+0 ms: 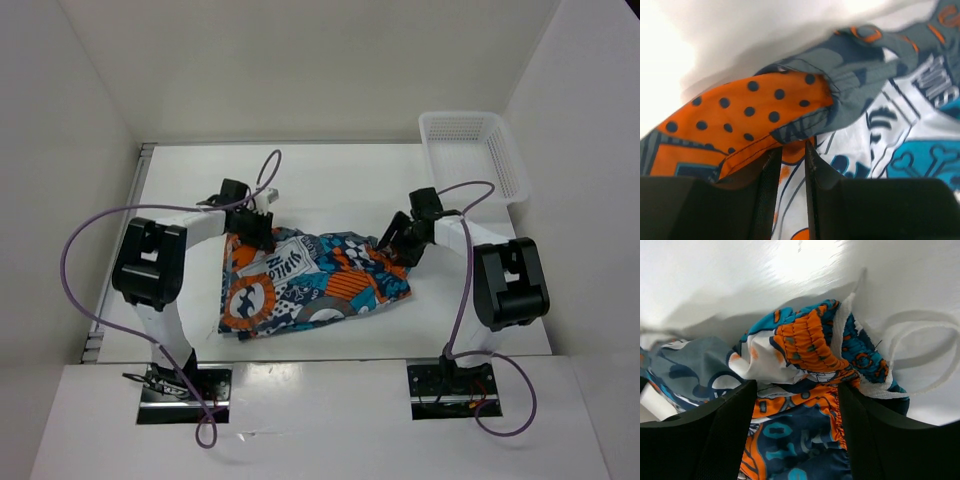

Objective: Fold and stack the shorts
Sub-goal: Fold the shorts

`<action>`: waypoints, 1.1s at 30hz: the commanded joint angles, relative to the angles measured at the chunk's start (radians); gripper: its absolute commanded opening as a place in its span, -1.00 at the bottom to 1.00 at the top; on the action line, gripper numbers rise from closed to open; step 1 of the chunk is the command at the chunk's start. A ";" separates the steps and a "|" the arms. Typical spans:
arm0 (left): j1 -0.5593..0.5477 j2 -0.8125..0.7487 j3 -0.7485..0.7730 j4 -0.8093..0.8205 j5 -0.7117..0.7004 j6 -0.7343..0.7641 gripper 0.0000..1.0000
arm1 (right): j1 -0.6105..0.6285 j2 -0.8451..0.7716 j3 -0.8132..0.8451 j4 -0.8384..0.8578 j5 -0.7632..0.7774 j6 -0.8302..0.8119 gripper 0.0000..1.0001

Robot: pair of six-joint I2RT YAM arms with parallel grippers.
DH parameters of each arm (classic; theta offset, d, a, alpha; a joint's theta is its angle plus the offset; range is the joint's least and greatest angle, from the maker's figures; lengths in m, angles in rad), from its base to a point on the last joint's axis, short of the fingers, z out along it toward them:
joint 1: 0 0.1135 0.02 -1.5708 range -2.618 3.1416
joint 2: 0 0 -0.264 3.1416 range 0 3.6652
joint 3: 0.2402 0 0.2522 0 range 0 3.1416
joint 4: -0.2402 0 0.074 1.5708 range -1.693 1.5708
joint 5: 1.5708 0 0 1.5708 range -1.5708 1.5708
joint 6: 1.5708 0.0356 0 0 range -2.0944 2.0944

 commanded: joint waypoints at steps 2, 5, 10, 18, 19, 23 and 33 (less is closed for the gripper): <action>0.053 0.125 0.165 0.010 -0.038 0.007 -0.35 | 0.093 0.007 -0.007 0.045 -0.028 0.057 0.43; 0.082 0.182 0.274 -0.019 -0.038 0.007 -0.29 | 0.127 0.079 0.091 0.033 -0.028 0.067 0.50; 0.133 0.141 0.458 -0.109 -0.057 0.007 0.27 | 0.127 0.084 0.326 -0.075 0.056 0.033 0.94; 0.202 -0.155 0.239 -0.143 -0.017 0.007 0.81 | 0.095 -0.100 0.233 -0.077 0.091 -0.018 1.00; 0.231 -0.213 0.189 -0.143 -0.008 0.007 0.74 | 0.095 -0.100 0.211 -0.077 0.091 -0.028 1.00; 0.282 -0.323 -0.021 -0.143 -0.018 0.007 0.69 | 0.084 -0.072 0.138 -0.077 0.058 -0.064 1.00; 0.303 -0.312 -0.187 -0.108 -0.061 0.007 0.72 | 0.084 0.003 0.030 0.015 0.079 -0.055 0.96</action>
